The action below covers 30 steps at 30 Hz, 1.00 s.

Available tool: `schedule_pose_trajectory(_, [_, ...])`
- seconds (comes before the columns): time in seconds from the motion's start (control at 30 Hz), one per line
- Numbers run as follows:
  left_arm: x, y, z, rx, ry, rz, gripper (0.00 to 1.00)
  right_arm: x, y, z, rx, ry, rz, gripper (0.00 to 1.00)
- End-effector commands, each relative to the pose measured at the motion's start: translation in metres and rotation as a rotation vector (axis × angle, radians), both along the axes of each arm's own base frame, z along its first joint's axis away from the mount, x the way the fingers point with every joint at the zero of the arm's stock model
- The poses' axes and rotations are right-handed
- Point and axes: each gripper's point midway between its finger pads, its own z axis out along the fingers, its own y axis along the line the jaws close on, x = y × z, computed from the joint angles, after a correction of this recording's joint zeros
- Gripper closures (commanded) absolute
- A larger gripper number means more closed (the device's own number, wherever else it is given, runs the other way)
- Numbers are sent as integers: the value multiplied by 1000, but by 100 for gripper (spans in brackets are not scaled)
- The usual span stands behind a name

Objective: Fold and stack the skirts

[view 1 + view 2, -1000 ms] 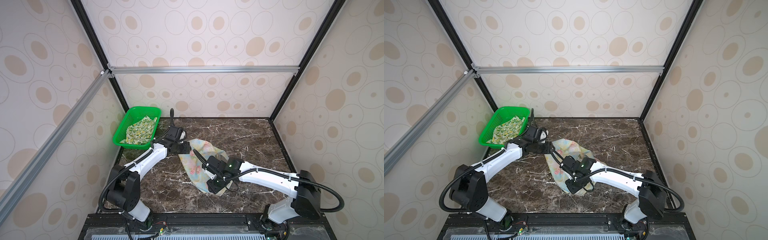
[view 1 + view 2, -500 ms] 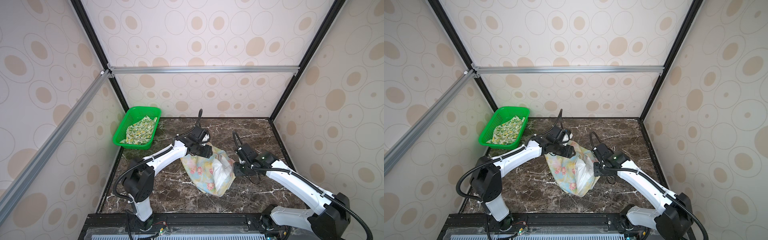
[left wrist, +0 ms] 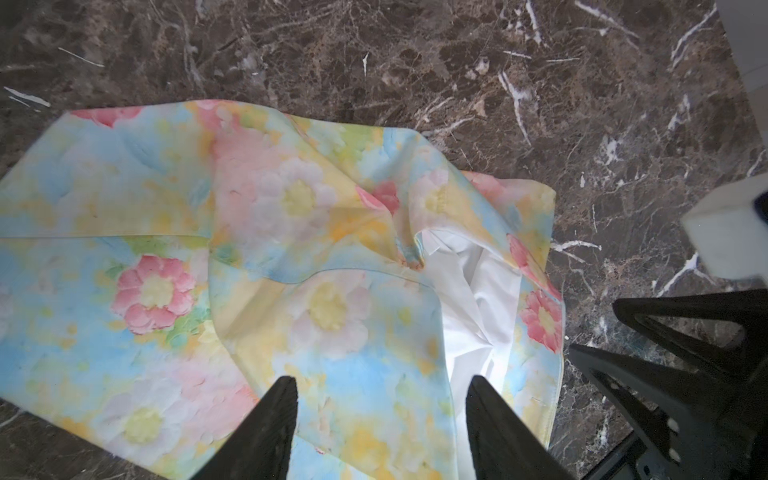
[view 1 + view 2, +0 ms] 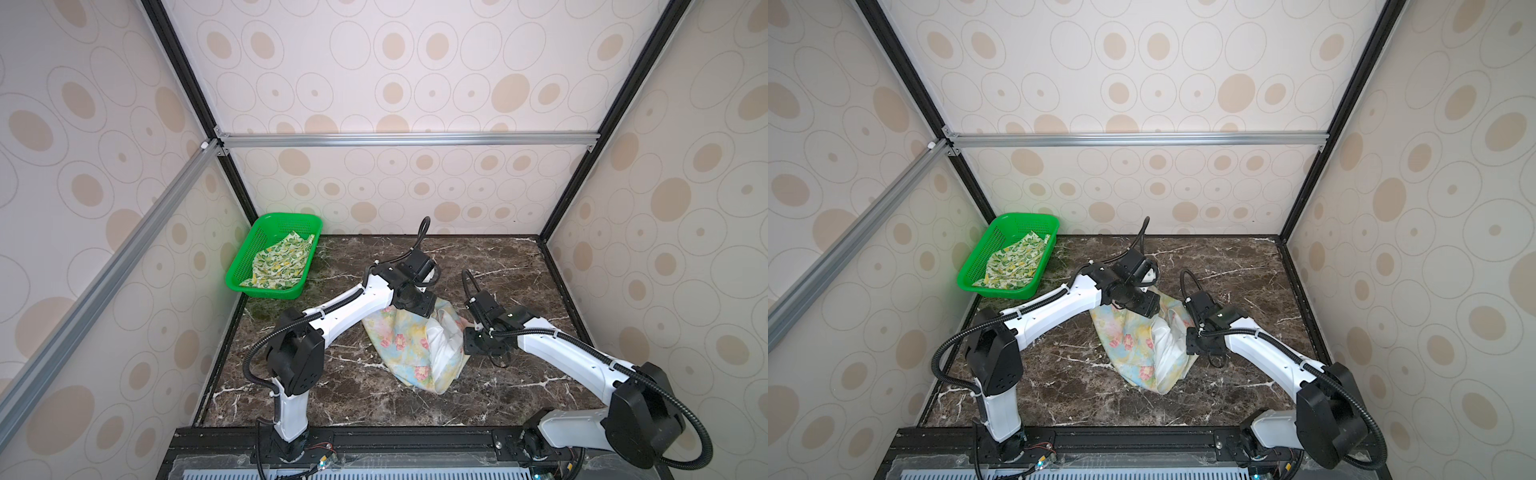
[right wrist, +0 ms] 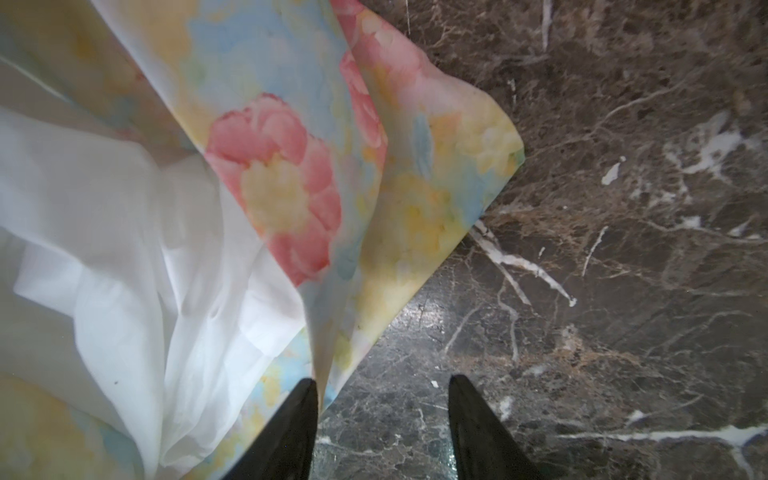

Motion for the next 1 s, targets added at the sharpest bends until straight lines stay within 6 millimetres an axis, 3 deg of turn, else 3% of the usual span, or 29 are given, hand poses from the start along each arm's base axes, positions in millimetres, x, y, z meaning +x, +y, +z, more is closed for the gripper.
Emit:
schedule_pose_trajectory(0.0, [-11,6,4,71,0,-38,36,1,0,-7,11,12,-28,48])
schedule_pose_trajectory(0.23, [-24,-10,-11,71,28,-76,39,3,1,-13,26,23,-49,49])
schedule_pose_trajectory(0.57, [-29,-7,-29,123,44,-80,42,3,1,-15,31,23,-58,52])
schedule_pose_trajectory(0.97, [-25,10,-41,215,18,-59,76,11,12,-25,67,36,-60,54])
